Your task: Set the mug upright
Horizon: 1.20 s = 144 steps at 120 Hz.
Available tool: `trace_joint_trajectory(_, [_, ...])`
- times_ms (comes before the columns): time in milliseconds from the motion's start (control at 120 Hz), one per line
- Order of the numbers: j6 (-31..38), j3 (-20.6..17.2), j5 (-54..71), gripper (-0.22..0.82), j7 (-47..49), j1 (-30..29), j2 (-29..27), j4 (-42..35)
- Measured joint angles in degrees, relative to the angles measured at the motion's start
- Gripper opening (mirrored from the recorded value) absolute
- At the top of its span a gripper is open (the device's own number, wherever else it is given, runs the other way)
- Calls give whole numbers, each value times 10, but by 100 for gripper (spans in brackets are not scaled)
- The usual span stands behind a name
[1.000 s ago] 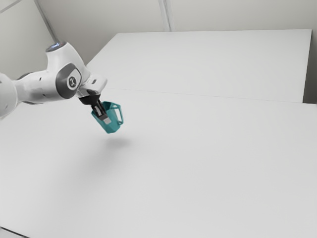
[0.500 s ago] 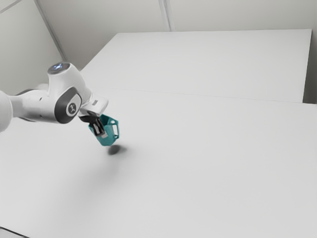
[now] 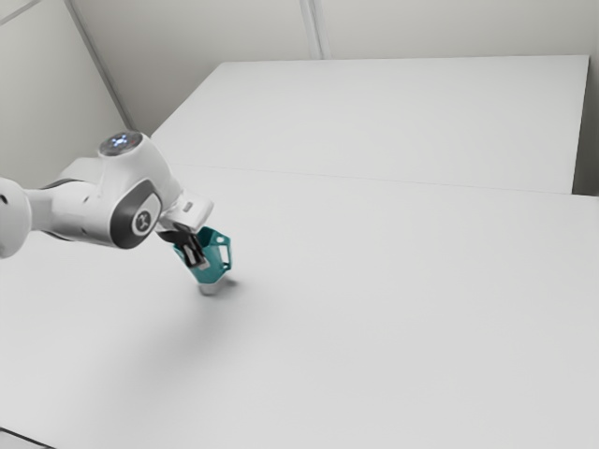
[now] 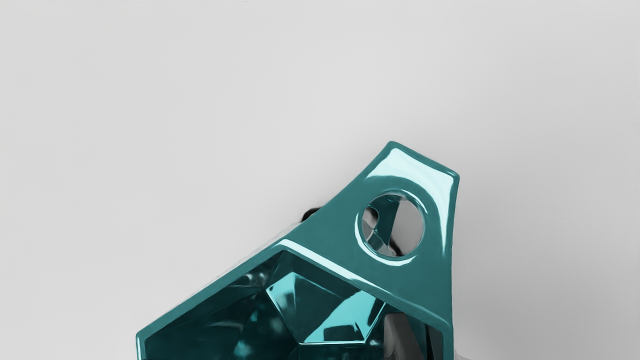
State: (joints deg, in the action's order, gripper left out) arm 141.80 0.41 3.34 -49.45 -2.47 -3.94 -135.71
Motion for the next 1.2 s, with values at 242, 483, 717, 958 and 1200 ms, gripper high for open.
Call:
trace_joint_trajectory(242, [8,0,3,-18,10,16,-19,-36])
trace_joint_trajectory(483, [13,0,5,-18,20,15,-29,-60])
trace_joint_trajectory(717, [20,0,5,-18,26,16,-25,-62])
trace_joint_trajectory(958, [21,0,3,-7,28,18,-24,-62])
trace_joint_trajectory(1200, [21,0,5,7,29,19,-25,-62])
